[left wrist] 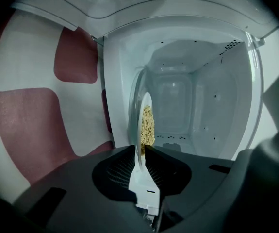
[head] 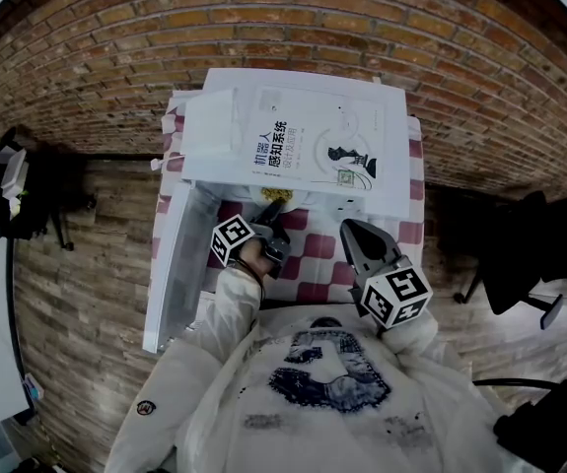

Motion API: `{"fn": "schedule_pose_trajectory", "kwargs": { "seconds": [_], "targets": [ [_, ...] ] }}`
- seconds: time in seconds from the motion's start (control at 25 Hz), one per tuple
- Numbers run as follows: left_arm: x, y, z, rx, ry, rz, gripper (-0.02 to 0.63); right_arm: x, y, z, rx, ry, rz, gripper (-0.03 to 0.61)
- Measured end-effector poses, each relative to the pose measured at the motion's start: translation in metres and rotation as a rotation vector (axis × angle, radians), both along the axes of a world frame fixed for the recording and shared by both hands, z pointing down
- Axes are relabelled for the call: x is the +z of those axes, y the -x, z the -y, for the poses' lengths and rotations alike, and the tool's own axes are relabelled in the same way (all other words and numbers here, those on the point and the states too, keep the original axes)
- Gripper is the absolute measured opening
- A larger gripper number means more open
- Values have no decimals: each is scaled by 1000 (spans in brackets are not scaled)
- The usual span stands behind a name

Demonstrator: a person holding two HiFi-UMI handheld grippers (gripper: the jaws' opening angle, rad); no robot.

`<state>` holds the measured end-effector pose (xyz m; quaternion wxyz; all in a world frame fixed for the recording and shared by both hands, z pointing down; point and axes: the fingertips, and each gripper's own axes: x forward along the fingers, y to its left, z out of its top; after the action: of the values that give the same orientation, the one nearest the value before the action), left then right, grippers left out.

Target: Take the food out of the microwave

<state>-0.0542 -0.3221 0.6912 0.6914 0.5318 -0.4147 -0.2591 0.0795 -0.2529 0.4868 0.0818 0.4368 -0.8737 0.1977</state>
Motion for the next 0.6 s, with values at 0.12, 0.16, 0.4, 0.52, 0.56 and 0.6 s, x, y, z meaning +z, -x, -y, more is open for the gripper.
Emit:
{"fn": "schedule_pose_trajectory", "kwargs": {
  "seconds": [0.12, 0.16, 0.4, 0.52, 0.56, 0.6],
  "targets": [
    [0, -1, 2, -6, -4, -14, 71, 0, -1, 1, 2, 2, -1, 14],
    [0, -2, 3, -6, -7, -24, 69, 0, -1, 1, 3, 2, -1, 14],
    [0, -6, 2, 0, -28, -57, 64, 1, 1, 0, 0, 6, -2, 14],
    [-1, -6, 2, -5, -37, -67, 60, 1, 2, -1, 0, 8, -3, 14],
    [-2, -6, 2, -7, -42, -70, 57, 1, 2, -2, 0, 9, -4, 14],
    [-3, -6, 2, -7, -48, -73, 55, 1, 3, -2, 0, 9, -5, 14]
  ]
}}
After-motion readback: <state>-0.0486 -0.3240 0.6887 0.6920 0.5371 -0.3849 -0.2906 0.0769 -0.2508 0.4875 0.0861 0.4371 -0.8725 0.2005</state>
